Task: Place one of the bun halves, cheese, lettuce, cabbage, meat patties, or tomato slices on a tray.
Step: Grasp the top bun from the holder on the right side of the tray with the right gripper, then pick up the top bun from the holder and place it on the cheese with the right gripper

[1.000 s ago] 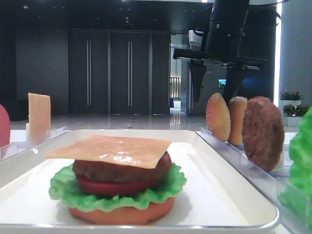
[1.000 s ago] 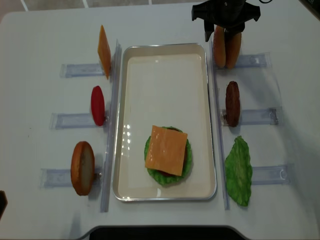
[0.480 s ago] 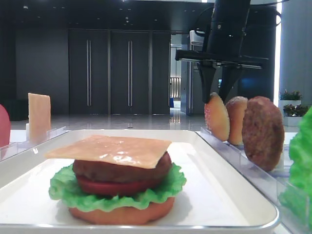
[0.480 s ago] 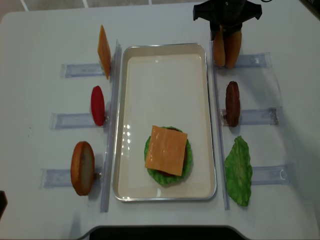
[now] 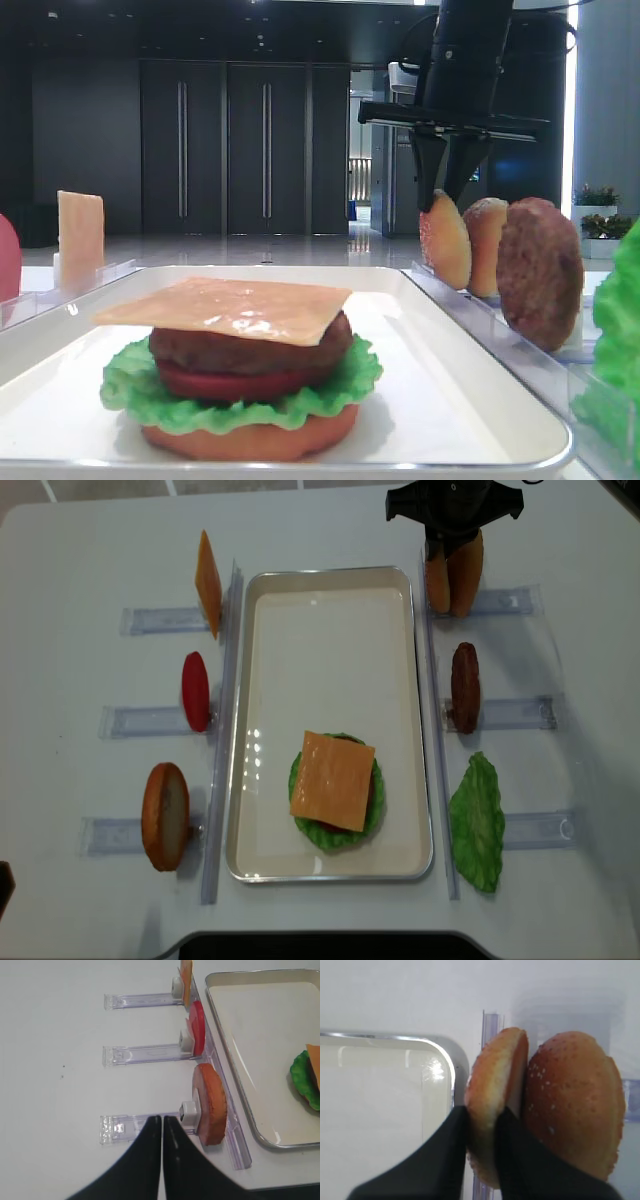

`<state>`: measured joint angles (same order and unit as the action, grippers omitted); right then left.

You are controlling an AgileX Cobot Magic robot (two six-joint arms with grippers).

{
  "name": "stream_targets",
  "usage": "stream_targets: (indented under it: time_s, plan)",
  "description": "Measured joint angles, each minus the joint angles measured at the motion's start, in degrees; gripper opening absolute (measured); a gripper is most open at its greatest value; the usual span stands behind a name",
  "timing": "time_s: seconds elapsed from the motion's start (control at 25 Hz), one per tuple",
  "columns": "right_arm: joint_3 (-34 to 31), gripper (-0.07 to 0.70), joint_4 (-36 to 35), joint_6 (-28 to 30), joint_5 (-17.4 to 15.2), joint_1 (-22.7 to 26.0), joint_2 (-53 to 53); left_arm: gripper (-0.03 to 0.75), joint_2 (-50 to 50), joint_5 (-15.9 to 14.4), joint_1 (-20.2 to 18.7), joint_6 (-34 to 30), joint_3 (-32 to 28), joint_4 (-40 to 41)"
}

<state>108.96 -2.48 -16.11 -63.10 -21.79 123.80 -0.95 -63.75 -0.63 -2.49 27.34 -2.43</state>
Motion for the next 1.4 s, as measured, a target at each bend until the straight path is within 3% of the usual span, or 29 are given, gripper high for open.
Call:
stream_targets:
  time_s: [0.6,0.96,1.4]
  plan:
    - [-0.06,0.124,-1.75,0.0,-1.1,0.06,-3.4,0.0,0.0,0.0,0.0,0.0,0.0,0.0]
    - [-0.06,0.124,-2.4,0.0,-3.53,0.23,-6.5,0.0,0.0,0.0,0.0,0.0,0.0,0.0]
    - [-0.06,0.118,-8.31,3.54,-6.95,0.62,-10.8,0.0,0.0,0.0,0.0,0.0,0.0,0.0]
